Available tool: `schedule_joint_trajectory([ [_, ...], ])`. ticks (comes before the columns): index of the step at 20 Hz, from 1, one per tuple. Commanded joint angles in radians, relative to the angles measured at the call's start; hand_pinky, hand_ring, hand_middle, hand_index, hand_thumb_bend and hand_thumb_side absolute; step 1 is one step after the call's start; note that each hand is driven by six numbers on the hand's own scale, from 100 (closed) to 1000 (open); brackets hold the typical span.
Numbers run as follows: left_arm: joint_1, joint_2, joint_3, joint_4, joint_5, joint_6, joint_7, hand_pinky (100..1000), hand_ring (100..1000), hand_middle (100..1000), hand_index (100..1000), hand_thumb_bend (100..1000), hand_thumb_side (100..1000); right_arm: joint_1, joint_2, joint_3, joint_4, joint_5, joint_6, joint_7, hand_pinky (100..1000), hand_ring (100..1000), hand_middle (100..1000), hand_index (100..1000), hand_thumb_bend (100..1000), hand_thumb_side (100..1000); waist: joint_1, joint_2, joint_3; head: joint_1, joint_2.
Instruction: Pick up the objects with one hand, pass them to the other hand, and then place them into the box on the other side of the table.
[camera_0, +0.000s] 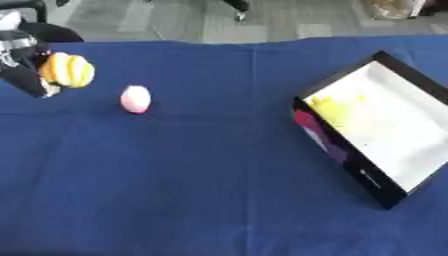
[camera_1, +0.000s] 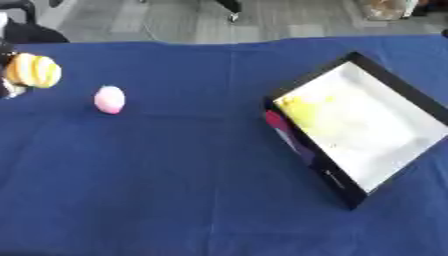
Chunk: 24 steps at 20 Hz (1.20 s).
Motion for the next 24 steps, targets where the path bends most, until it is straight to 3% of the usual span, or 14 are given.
schedule_joint_trajectory([
  [1, -0.010, -0.009, 0.013, -0.048, 0.032, 0.022, 0.061, 758, 723, 525, 529, 100, 100, -0.028, -0.043, 0.001, -0.037, -0.025, -0.001, 0.001, 1000, 1000, 1000, 1000, 100, 429, -0.017, -0.018, 0.001, -0.009, -0.002],
  [12, 0.002, -0.192, -0.018, -0.102, 0.040, 0.093, 0.263, 754, 718, 505, 528, 100, 100, -0.140, -0.015, 0.082, -0.090, -0.028, -0.003, 0.054, 1000, 1000, 1000, 1000, 100, 349, -0.022, -0.027, 0.000, -0.059, -0.002],
  [16, 0.010, -0.246, -0.026, -0.102, 0.036, 0.091, 0.337, 754, 717, 500, 527, 100, 100, -0.178, 0.004, 0.118, -0.087, -0.002, -0.012, 0.080, 1000, 1000, 1000, 1000, 100, 309, -0.024, -0.030, 0.001, -0.075, -0.002],
  [24, 0.029, -0.343, -0.047, -0.094, 0.007, 0.061, 0.446, 753, 716, 496, 527, 100, 104, -0.223, 0.053, 0.183, -0.042, 0.081, -0.045, 0.134, 1000, 1000, 1000, 1000, 100, 311, -0.032, -0.031, 0.011, -0.115, -0.002],
])
